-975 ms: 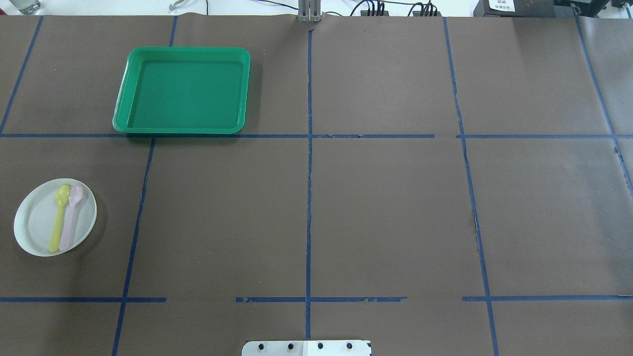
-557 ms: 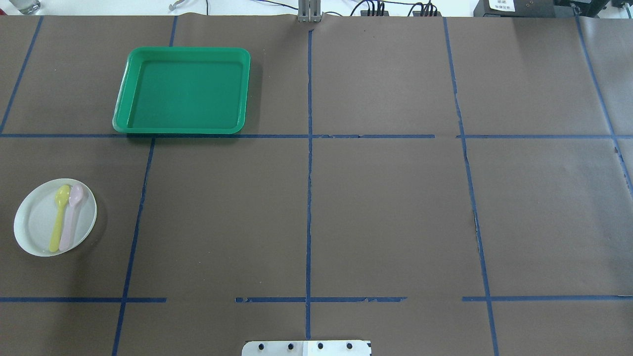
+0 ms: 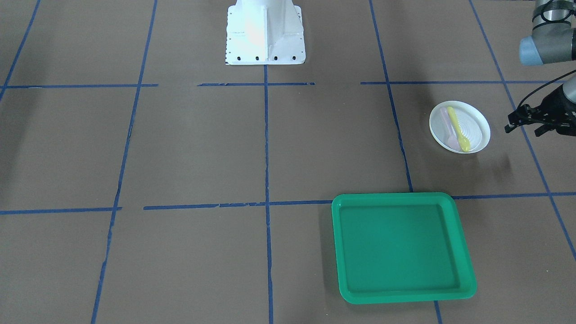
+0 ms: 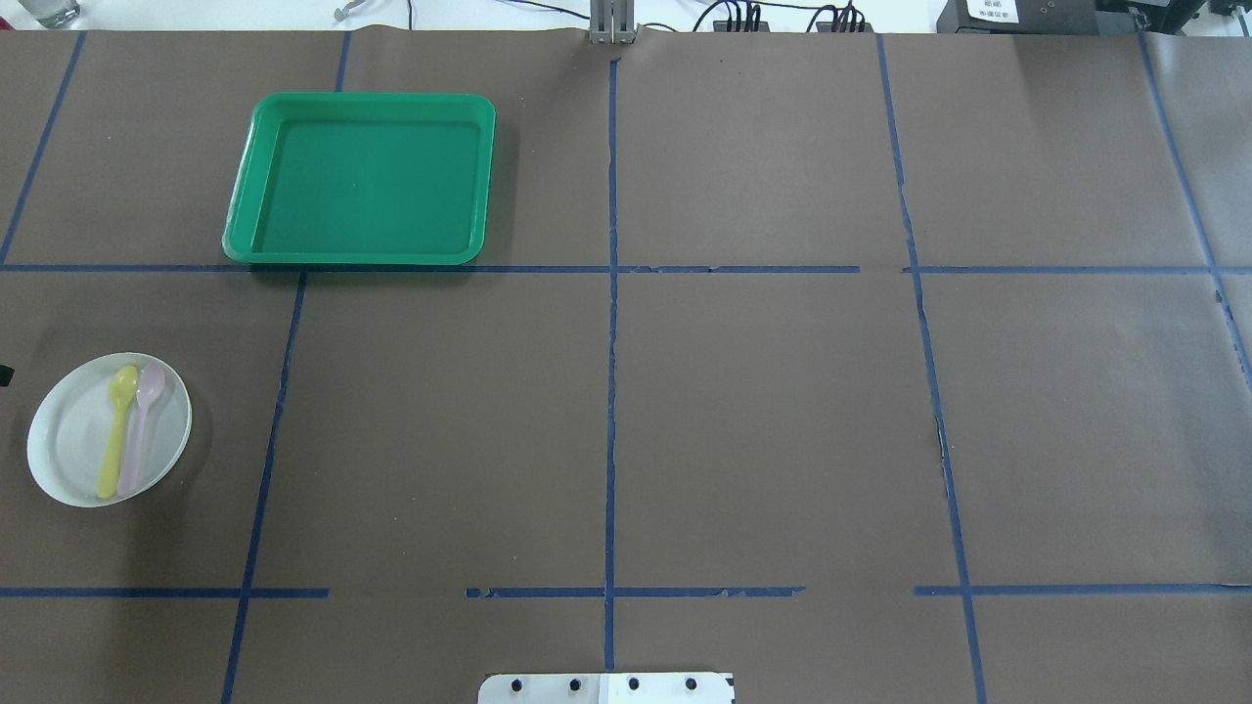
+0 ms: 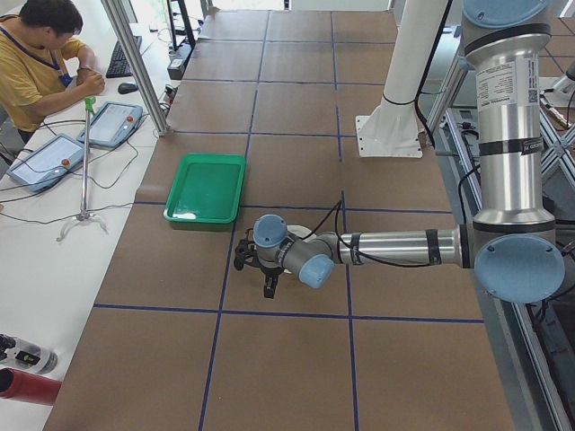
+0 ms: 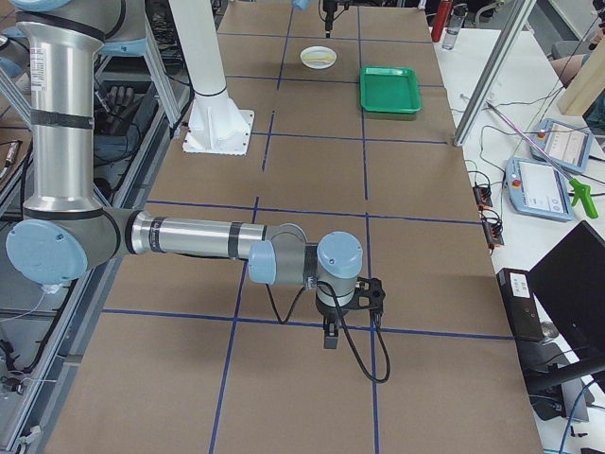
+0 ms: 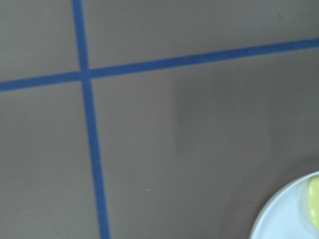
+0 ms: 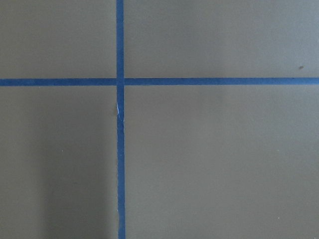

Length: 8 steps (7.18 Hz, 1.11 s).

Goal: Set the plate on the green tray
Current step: 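Grasp the white plate's rim with the left gripper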

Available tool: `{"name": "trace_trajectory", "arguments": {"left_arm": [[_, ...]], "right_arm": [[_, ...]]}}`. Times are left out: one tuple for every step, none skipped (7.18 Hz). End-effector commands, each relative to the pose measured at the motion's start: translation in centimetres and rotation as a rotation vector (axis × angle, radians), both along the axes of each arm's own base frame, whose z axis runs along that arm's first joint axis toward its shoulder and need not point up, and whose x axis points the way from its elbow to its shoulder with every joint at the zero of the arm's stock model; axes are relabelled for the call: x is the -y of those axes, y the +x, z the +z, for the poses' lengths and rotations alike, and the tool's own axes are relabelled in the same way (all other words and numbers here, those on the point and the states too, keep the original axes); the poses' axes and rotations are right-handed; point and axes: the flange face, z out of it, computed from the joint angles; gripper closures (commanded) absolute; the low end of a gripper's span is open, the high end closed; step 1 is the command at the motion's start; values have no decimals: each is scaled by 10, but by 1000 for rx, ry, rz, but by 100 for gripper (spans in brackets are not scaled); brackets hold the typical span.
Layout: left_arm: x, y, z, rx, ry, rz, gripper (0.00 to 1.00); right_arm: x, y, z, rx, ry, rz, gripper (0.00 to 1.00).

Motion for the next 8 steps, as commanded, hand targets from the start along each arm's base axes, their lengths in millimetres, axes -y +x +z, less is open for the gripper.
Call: {"name": "trace_trajectory", "arguments": {"left_arm": [[-30, 33, 11, -23, -70, -8, 10], [-30, 39, 6, -37, -78, -17, 10], [-33, 47, 4, -47, -92, -22, 14], [-37, 58, 4, -45, -99, -2, 19], [-38, 61, 4, -45, -98, 5, 43], [-38, 61, 4, -46, -97, 7, 64], [-38, 62, 2, -48, -94, 9, 88], [-39, 61, 3, -48, -95, 8, 100]], "right_arm": [[1, 0, -1, -1, 1, 0, 0], [0, 0, 0, -1, 0, 0, 0], [0, 0, 0, -1, 0, 0, 0], [0, 0, 0, 1, 0, 0, 0], [0, 0, 0, 1, 0, 0, 0], [0, 0, 0, -1, 0, 0, 0], [0, 0, 0, 1, 0, 0, 0], [0, 0, 0, 1, 0, 0, 0]]}}
